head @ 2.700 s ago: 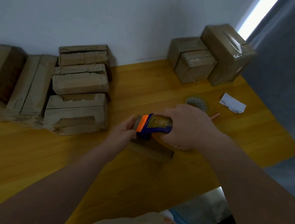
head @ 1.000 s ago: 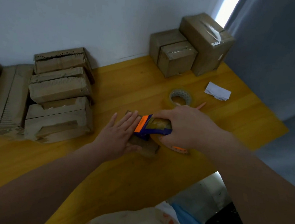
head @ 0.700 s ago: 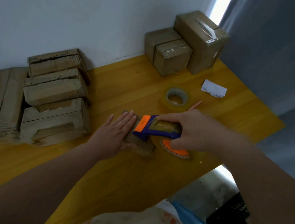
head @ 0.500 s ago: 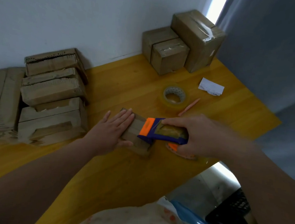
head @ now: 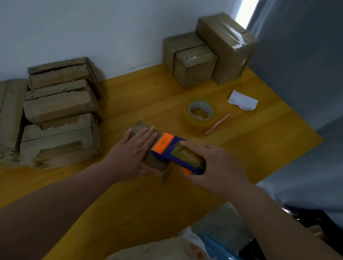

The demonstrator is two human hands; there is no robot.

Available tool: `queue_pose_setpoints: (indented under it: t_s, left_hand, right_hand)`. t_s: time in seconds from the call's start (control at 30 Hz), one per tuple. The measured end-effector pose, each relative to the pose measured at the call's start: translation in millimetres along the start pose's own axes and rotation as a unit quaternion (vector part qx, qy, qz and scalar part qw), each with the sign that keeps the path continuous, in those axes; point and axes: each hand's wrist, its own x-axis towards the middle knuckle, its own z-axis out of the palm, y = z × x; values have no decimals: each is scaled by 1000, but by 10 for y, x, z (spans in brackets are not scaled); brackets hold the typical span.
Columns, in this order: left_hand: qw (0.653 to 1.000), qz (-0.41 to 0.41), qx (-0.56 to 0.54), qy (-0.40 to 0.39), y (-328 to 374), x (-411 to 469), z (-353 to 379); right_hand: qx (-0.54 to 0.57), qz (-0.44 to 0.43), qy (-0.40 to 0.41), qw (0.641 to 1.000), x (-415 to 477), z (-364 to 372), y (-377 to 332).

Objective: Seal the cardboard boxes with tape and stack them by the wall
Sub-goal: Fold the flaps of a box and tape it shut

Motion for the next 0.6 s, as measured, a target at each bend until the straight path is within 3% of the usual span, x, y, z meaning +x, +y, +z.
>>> queue_pose_setpoints:
  t_s: [0.23, 0.43, 0.6]
  left_hand:
    - [1000, 4, 12, -7, -146, 64, -4]
    - [1000, -13, 5, 8, -138, 61, 7]
    - [1000, -15, 24, 4, -121, 69, -6]
  right_hand:
    - [31, 4, 18, 999, 131, 155, -178]
    - [77, -8, -13, 997, 46, 52, -39]
    - [46, -7, -25, 999, -168, -139, 139]
